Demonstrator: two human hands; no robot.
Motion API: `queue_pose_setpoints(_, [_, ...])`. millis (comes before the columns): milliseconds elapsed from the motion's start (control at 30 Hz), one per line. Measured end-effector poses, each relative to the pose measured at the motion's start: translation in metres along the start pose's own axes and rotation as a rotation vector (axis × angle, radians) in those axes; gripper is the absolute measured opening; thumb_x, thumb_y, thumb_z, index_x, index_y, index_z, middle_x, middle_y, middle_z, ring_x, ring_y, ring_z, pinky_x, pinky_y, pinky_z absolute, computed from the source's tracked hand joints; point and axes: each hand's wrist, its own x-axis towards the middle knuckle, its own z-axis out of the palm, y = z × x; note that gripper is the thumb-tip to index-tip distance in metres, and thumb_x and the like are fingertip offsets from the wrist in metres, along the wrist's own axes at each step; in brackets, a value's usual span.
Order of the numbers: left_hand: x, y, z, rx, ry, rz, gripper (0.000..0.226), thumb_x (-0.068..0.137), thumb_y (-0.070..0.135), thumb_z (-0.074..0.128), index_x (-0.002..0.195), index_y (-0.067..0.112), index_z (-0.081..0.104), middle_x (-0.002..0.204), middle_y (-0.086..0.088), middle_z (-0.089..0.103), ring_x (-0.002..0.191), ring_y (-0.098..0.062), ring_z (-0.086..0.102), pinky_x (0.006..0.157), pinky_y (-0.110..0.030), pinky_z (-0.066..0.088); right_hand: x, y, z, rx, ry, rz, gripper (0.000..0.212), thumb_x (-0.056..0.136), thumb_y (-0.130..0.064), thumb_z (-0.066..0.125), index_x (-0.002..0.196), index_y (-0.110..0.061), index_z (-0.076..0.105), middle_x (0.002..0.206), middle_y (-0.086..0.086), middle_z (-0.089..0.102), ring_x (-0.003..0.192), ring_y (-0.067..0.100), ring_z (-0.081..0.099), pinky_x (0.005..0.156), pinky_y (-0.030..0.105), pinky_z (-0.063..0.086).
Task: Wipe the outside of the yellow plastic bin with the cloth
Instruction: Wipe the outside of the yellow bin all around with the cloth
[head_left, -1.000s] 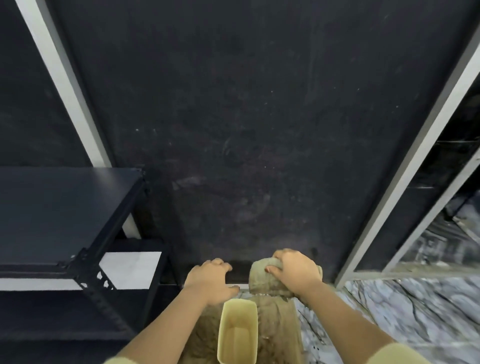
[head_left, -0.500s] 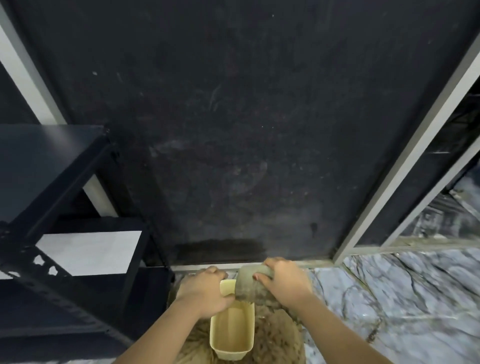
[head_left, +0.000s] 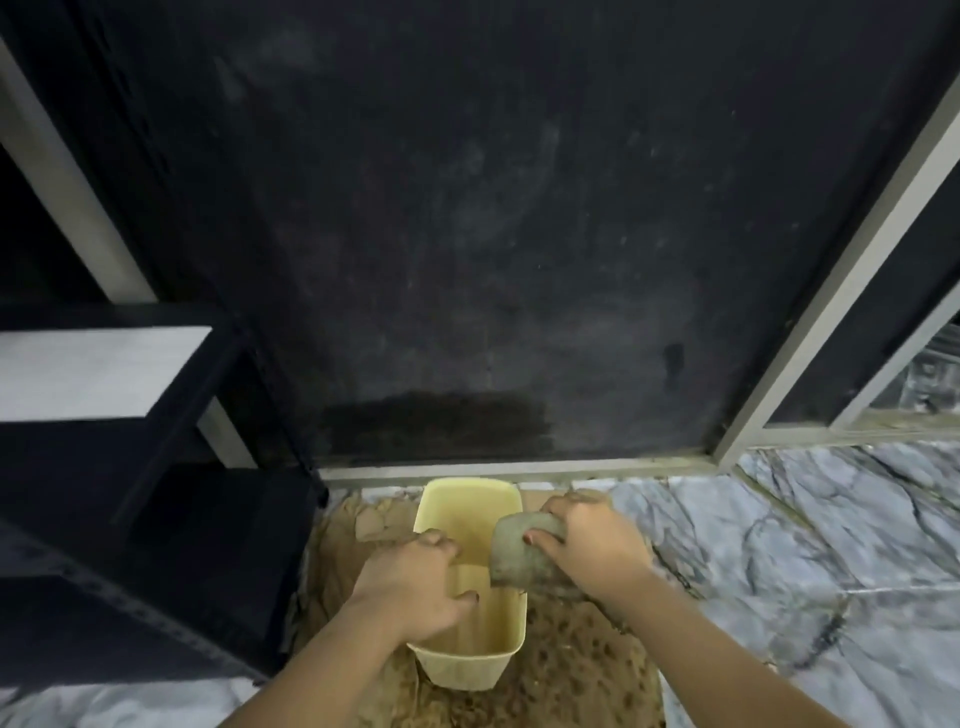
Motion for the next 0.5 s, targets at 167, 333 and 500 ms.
queue_pose_setpoints(167, [0.029,-0.018,0.068,0.073,0.03,0.025,0.066,0.079,0.059,0.046,0.136,0.027,0.04,0.142,0.007,0.043,0.128,-0.018,0.041,0.105,-0.038,0.038,0.0,0.029,0.062,-0.026,0.061,-0.03,0.034,0.087,-0.047,0.047,0.103,-0.02,0.058,0.107,0.002,0.062,0.099,0.021,0.057,0.078,0.036,0.051])
queue_pose_setpoints(333, [0.032,-0.016,0.109,0.084,0.058,0.038,0.065,0.077,0.058,0.047,0.134,0.027,0.042,0.136,0.006,0.048,0.123,-0.019,0.046,0.098,-0.036,0.042,-0.021,0.045,0.099,-0.015,0.107,0.003,0.034,0.088,-0.046,0.048,0.107,-0.02,0.057,0.113,0.002,0.061,0.102,0.022,0.056,0.078,0.034,0.05])
queue_pose_setpoints(500, [-0.005,-0.007,0.123,0.082,0.066,0.048,0.064,0.078,0.057,0.046,0.135,0.028,0.041,0.138,0.007,0.046,0.127,-0.018,0.044,0.099,-0.035,0.041,-0.069,0.043,0.104,0.014,0.131,0.096,0.035,0.089,-0.045,0.048,0.106,-0.017,0.057,0.108,0.003,0.063,0.095,0.024,0.059,0.071,0.033,0.048])
